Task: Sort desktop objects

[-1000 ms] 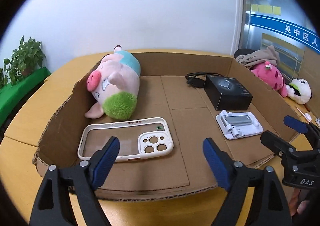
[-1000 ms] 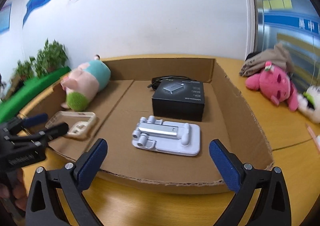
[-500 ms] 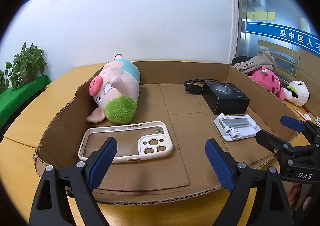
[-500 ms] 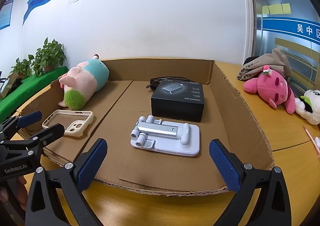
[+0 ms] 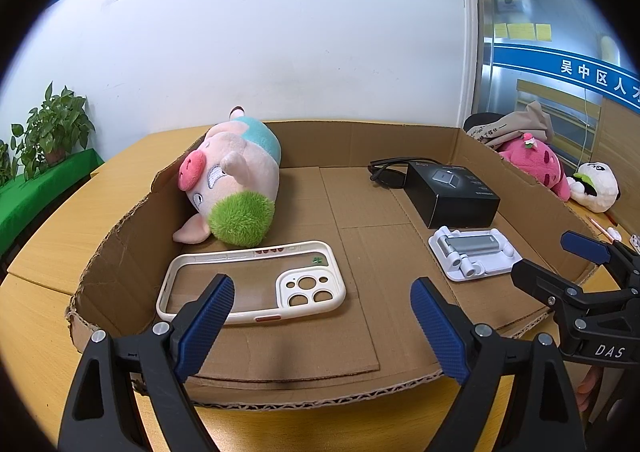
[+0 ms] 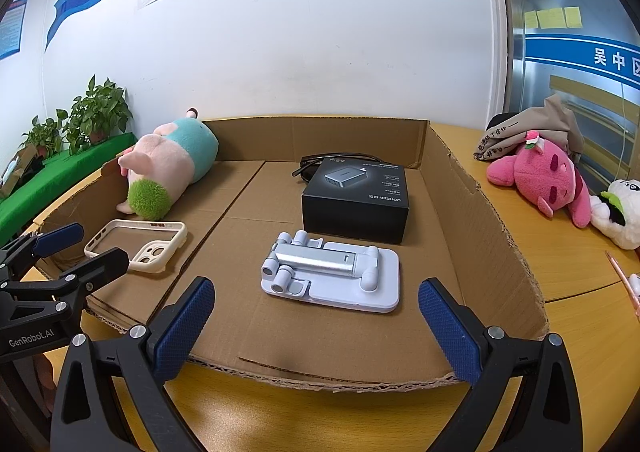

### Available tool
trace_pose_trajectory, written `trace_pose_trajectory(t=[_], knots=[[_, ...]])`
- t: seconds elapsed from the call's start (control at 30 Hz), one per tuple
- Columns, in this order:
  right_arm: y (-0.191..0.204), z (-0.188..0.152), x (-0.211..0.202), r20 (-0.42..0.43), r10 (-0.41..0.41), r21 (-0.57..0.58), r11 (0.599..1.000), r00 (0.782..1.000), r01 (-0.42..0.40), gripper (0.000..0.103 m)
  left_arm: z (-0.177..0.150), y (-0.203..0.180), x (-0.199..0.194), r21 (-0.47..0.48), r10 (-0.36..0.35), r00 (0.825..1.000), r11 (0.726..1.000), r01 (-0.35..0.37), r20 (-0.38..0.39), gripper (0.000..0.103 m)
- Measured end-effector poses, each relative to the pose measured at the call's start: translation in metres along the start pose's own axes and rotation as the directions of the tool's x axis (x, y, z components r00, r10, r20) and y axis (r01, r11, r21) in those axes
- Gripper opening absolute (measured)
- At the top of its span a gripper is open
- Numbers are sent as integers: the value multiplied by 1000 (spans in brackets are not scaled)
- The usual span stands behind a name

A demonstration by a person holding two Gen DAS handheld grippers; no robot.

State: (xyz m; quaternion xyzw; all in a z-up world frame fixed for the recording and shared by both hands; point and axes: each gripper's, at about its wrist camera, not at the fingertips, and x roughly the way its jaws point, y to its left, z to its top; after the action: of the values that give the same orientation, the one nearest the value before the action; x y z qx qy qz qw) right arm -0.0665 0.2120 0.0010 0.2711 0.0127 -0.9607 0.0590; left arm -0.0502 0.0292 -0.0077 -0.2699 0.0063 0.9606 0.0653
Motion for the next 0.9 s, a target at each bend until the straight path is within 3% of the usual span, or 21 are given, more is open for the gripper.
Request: trace_pose_trajectory(t=[0.9], knots=[[-1,1,2,-8,19,3,1000,1000,-19,103,0,0,0,1,-1,1000,1000,1,0,90]])
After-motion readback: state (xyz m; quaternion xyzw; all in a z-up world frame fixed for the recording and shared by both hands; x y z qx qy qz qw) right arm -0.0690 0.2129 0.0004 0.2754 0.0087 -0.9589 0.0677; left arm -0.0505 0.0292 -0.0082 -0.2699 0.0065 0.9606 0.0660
